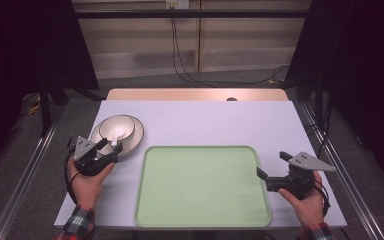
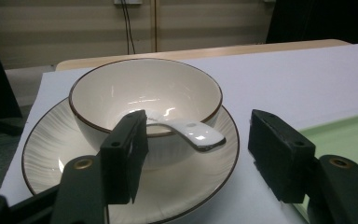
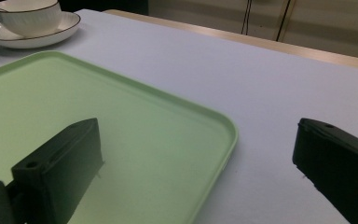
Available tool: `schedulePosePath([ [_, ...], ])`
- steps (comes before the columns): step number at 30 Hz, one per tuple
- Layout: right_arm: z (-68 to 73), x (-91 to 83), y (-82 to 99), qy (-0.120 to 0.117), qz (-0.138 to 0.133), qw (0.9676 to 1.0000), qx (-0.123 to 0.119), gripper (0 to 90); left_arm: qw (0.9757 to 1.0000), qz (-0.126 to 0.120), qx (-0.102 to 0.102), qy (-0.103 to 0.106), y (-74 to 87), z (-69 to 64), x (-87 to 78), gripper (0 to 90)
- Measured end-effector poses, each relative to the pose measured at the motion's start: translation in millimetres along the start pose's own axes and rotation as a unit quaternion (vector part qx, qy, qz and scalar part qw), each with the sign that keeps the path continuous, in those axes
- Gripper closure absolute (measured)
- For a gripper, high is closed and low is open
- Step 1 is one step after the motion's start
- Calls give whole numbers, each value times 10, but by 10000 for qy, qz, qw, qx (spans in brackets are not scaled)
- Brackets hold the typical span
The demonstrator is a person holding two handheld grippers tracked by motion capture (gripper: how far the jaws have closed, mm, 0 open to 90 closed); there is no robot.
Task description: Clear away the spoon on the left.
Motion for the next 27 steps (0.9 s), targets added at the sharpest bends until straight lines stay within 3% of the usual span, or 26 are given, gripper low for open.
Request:
schedulePosePath([
  [10,-1,-5,3,-62,-18,10000,8,10,10000,-20,-7,-31,-4,46,-3,487],
  [13,1,-3,5,-75,-3,10000,12,10,9999,-35,81,-95,-4,51,-3,496],
  [16,2,-3,7,-93,-3,10000,10,10,9999,-70,89,-35,6,57,1,528],
  [18,0,-5,5,-101,-21,9999,2,10,9999,-60,78,-18,11,59,1,538],
  [19,-2,-7,5,-116,-20,9999,-11,10,10000,-81,-26,-1,17,61,5,543],
  [27,5,-5,8,-141,-9,9999,-8,10,9999,-107,-95,-53,11,93,-11,635],
])
Point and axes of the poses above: each handheld gripper's, and its own axes: x roughly forward along the jaws, y roughly out of its underside, z roughly to its left, the point moved 3 cm from there along x, roughly forward along the jaws, and after that the axes turned 12 degrees about -z, right-handed, at the moved point
